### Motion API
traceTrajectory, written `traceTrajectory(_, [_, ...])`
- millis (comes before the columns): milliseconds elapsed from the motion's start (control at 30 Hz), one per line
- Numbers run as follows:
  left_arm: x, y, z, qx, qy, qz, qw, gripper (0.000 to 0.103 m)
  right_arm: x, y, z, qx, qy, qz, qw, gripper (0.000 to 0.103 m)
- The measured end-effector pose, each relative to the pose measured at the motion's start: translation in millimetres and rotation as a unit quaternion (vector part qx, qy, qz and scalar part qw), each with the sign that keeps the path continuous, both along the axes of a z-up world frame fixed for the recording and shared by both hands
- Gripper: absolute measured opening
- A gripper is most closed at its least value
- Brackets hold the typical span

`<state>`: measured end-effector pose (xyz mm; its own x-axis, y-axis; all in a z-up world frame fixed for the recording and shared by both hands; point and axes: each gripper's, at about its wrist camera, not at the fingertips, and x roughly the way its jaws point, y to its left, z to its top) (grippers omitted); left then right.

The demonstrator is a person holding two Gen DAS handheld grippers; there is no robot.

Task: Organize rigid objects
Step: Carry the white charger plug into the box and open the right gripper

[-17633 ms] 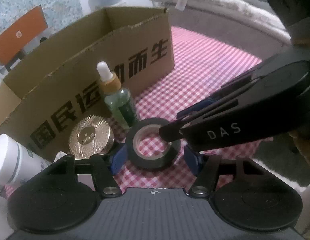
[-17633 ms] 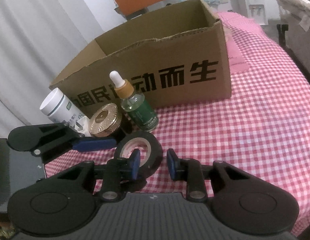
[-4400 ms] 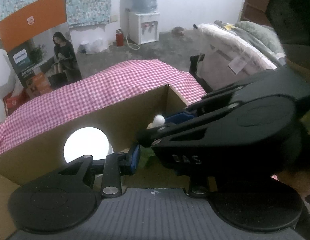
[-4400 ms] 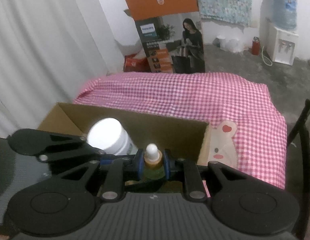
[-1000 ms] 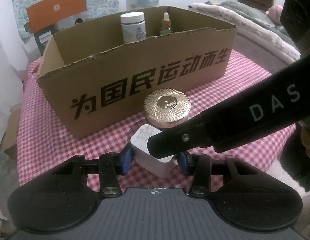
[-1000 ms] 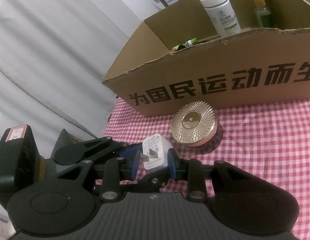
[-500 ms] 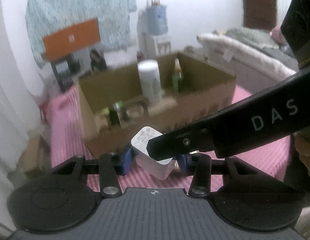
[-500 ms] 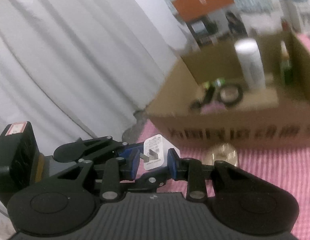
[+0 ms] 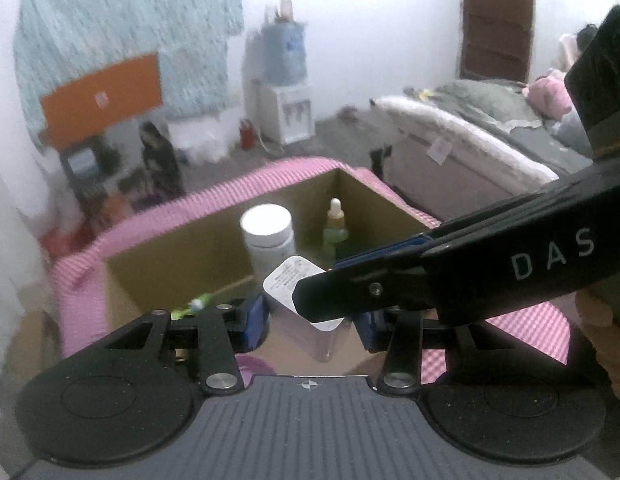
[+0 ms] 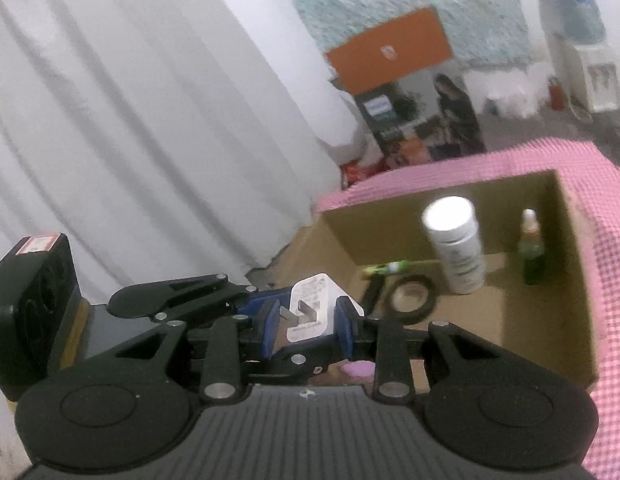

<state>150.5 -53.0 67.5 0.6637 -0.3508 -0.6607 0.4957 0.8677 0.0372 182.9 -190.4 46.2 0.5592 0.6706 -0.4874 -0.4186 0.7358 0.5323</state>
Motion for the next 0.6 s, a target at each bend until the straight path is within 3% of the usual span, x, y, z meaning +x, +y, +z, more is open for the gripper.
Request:
traceTrajectory(300, [66.2, -23.9, -54.5, 0.010, 0.126, 0.003, 0.9920, 0.045, 71.4, -27.1, -59.6, -0.002, 0.125, -0.007, 0.992, 0.033])
traceTrajectory(433, [75.4, -28.0, -68.4, 0.017, 0.150, 0.006, 0.9885, 0.042, 86.9, -27.1, -83.3, -0.007, 0.154, -0.003, 0.988, 0.033])
traceTrajectory(600, [79.9, -30.9, -65.5, 0.028, 0.147, 0.007, 0.9888, 0.040, 97.5, -25.2, -88.3, -0.010, 0.155, 0.005, 0.988, 0.033])
